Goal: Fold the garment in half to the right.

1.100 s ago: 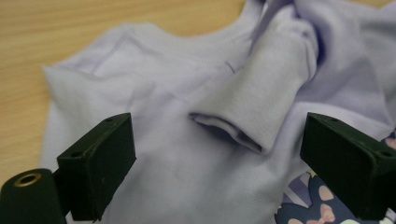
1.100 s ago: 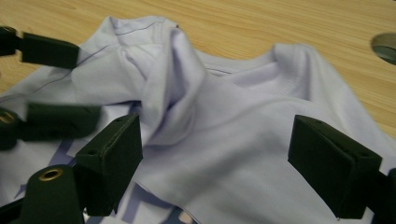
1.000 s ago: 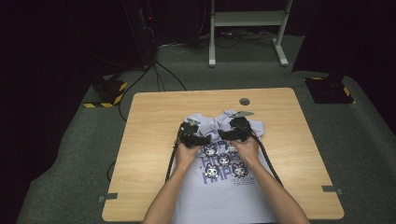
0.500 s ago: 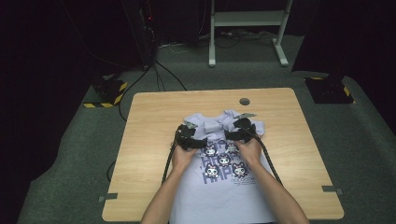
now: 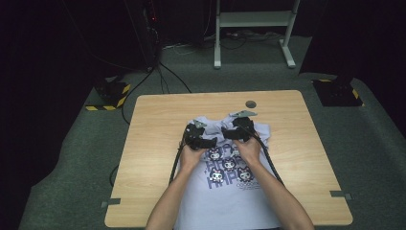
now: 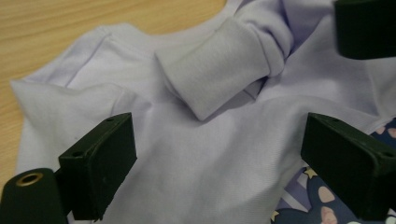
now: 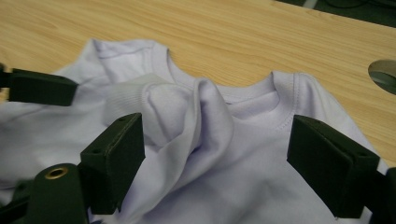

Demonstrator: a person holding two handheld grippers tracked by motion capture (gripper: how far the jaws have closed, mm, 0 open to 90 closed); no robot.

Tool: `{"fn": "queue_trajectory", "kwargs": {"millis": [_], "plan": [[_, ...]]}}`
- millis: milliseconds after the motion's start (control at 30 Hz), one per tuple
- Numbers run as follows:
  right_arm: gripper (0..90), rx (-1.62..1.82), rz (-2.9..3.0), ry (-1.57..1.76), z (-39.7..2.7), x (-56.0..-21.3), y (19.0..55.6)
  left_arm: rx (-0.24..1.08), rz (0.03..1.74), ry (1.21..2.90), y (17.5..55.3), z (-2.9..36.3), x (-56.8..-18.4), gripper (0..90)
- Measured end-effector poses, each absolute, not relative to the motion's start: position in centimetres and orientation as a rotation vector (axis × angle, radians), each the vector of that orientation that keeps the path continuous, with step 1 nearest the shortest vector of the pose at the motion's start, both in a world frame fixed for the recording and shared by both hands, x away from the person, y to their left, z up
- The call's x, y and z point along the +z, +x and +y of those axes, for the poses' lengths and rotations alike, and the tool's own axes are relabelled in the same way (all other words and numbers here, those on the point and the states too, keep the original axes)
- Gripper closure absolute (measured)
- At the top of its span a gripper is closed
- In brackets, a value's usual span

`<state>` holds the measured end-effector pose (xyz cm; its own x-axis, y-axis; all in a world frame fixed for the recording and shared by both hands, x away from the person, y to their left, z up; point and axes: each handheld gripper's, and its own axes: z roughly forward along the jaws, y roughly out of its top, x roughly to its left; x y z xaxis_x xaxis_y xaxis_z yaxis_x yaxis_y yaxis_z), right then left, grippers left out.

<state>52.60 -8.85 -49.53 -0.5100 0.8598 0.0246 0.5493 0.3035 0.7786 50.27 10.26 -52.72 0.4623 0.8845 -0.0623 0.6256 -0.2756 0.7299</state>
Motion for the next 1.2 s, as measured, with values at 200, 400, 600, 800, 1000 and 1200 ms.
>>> {"fn": "queue_trajectory", "kwargs": {"millis": [200,400,600,800,1000,1200], "plan": [[19.3,0.920,2.196,1.306,-9.5,-51.2,54.0,0.462,1.287,1.999,50.1,11.6,-53.8,9.3],[21.3,0.883,2.170,1.363,-13.3,-51.5,53.4,0.473,1.302,2.009,49.9,12.7,-53.5,10.3],[21.9,0.953,2.140,1.326,-14.6,-50.7,53.2,0.499,1.278,1.952,50.0,12.4,-52.5,10.7],[21.2,0.855,2.246,1.299,-13.6,-52.6,53.5,0.442,1.332,1.988,50.7,12.3,-53.3,10.4],[21.3,0.848,2.302,1.319,-14.3,-52.8,52.8,0.448,1.294,2.026,49.7,12.0,-53.5,10.8],[20.2,0.856,2.303,1.275,-15.0,-52.2,51.5,0.433,1.277,2.014,49.6,11.8,-52.9,9.2]]}}
